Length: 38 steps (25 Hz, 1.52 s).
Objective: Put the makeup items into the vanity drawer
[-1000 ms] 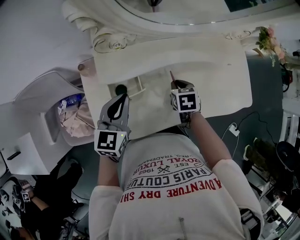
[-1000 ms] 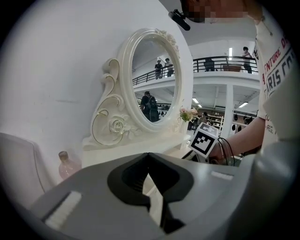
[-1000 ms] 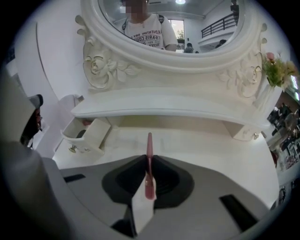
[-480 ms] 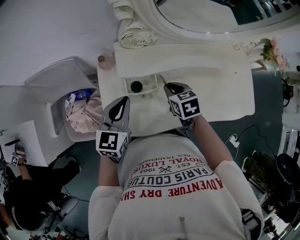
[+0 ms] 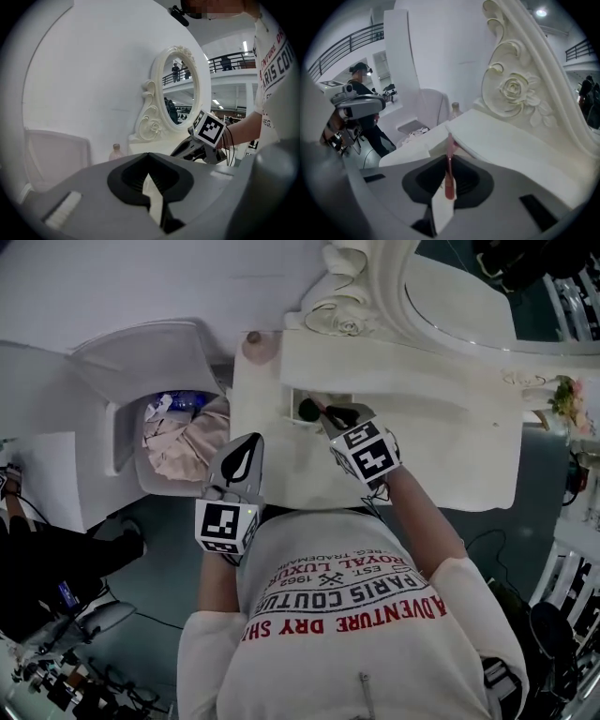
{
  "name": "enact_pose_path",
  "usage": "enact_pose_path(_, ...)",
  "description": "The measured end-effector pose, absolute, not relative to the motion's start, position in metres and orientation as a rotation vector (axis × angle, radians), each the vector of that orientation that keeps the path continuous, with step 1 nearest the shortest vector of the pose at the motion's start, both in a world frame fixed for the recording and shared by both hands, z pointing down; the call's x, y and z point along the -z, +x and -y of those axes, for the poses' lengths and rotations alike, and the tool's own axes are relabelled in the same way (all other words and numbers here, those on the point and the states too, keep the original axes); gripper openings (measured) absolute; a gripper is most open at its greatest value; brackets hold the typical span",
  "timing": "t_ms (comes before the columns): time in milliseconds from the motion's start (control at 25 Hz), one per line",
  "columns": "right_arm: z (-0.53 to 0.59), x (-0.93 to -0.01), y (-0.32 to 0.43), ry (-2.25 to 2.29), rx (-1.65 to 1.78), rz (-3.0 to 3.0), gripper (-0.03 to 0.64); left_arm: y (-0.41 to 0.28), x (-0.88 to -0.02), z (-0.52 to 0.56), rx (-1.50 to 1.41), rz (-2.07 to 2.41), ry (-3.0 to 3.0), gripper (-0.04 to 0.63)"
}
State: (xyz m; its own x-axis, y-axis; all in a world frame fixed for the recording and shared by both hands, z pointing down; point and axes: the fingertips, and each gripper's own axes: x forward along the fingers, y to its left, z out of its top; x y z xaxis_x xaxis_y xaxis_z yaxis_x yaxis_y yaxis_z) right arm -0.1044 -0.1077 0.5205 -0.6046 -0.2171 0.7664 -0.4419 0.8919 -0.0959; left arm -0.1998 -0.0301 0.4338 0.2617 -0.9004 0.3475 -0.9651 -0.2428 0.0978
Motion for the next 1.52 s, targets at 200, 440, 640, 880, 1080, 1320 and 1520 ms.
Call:
enact_pose_path(200,0.110,-0.537,-0.116,0.376,-0.259,2.175,0.051,-0.215,-0.440,0.020,-0.301,1.788,2.163,0.009)
enact_pose_path(440,0.114,-0.540,-0.126,0.361,-0.284,2.201,0.150,-0.221,-0.443,0.017,-0.288,1.825,2.114,0.009)
enact_pose_path(640,0.115,-0.537,-0.123,0.378,-0.328,2.220,0.173,-0.217,-0.442,0.019,-0.290,1.817,2.122,0.009)
enact_pose_path(880,0.114,-0.519,-0.115,0.433,-0.349,2.288,0.153,-0.210,-0.433,0.030,-0.289,1.787,2.192,0.009)
enact_pose_path(1080,0.110,-0.486,-0.107,0.482,-0.278,2.393,0.052,-0.201,-0.411,0.042,-0.282,1.769,2.280,0.009)
enact_pose_path(1320,0.123,-0.436,-0.083,0.695,-0.216,2.507,0.017,-0.192,-0.388,0.061,-0.300,1.740,2.388,0.009)
enact_pose_path(1520,0.131,-0.399,-0.057,0.892,-0.166,2.566,0.009,-0.181,-0.368,0.073,-0.314,1.709,2.483,0.009)
